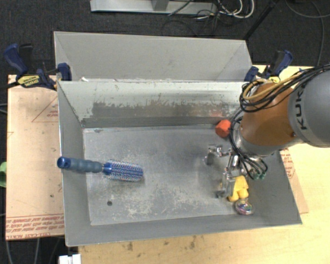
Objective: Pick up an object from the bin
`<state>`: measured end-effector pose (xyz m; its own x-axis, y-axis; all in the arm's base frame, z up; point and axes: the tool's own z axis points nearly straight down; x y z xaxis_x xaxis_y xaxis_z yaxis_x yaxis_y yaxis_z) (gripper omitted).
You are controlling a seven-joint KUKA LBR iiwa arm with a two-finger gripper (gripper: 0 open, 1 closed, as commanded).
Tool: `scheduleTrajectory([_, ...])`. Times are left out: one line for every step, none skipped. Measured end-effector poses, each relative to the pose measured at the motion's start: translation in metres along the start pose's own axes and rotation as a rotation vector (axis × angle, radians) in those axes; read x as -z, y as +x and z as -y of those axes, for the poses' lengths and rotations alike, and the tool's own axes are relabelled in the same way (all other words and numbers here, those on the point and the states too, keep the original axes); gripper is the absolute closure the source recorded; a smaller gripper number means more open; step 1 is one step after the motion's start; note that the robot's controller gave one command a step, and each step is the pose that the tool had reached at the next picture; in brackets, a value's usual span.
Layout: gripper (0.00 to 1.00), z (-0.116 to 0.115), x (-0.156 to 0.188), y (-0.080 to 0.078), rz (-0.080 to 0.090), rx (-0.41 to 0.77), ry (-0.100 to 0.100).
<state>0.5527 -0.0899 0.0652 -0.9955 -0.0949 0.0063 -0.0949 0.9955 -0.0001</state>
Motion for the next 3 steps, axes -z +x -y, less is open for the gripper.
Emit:
scheduleTrajectory([0.00, 0.036, 0.035, 0.067, 0.005, 0.349, 0.002])
scheduleTrajectory([0.00, 0.055, 0.034, 0.064, 0.009, 0.254, 0.000])
scheduleTrajectory([0.00, 0.056, 0.004, 0.048, 0.011, 0.197, -0.004])
